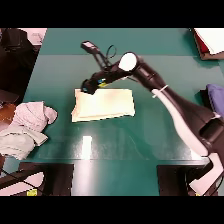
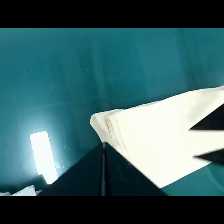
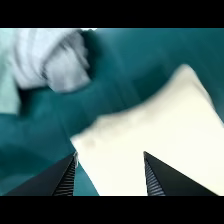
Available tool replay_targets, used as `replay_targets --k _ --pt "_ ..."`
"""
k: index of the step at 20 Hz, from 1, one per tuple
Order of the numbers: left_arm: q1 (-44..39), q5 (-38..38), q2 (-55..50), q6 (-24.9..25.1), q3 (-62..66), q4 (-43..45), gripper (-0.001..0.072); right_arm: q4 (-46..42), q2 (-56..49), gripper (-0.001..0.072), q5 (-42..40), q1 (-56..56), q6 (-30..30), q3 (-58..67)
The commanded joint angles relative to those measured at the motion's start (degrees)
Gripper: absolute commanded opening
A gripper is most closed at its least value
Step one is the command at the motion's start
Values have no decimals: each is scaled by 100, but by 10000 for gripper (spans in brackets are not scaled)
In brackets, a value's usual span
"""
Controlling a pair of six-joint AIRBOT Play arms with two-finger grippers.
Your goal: Fold the shirts.
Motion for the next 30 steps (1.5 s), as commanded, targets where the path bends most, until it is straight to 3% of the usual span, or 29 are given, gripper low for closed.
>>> replay_targets --k 1,6,7,8,15,19,25,30 --pt "15 -74 15 4 4 -2 29 -560 713 478 726 -848 579 -1362" --pt "15 20 9 4 -20 -46 30 -420 1797 486 28 -2312 660 -3880" --pt "15 72 9 7 -26 -46 30 -157 1884 568 -136 -2540 656 -4201" --pt "15 111 9 7 -26 -46 29 181 1899 720 -269 -2745 649 -4459" --pt "15 190 9 7 -24 -61 29 2173 715 683 -326 -2710 -151 -4468" --pt "15 181 9 9 -26 -61 29 2614 90 663 -251 -2114 -330 -3724" --pt "15 170 9 7 -26 -70 30 2551 -26 14 -227 -1700 -494 -3346" --pt "-334 223 9 -9 -127 -304 29 2549 1220 12 -929 -2636 -472 -4199"
